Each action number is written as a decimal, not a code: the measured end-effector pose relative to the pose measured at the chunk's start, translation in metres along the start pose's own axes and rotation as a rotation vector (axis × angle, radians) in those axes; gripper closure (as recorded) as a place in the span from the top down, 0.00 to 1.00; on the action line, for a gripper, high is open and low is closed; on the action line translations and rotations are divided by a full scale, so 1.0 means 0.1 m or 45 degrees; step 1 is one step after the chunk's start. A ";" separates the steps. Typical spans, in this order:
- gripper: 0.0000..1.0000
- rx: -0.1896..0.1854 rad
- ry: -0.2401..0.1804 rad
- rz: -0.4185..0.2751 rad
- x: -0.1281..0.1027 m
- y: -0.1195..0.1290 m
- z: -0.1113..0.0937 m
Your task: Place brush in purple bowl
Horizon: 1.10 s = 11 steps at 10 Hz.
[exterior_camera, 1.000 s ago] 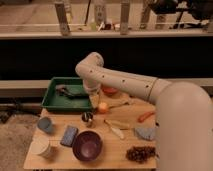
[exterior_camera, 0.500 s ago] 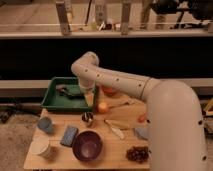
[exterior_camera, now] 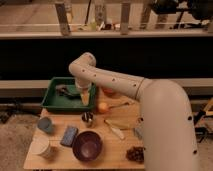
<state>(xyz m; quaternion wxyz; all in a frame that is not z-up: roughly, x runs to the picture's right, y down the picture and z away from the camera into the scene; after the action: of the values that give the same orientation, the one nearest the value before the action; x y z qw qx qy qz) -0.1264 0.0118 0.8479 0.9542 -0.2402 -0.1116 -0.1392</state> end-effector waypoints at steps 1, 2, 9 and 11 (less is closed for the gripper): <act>0.80 0.008 -0.007 0.009 -0.01 -0.03 0.03; 0.80 0.013 -0.017 0.016 -0.04 -0.06 0.06; 0.80 0.060 -0.089 0.054 -0.21 -0.30 0.28; 0.80 0.070 -0.109 0.056 -0.27 -0.36 0.33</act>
<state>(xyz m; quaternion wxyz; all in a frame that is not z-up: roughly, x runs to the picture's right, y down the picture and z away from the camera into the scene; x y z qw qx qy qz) -0.1684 0.0031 0.8844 0.9576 -0.2221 -0.1510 -0.1047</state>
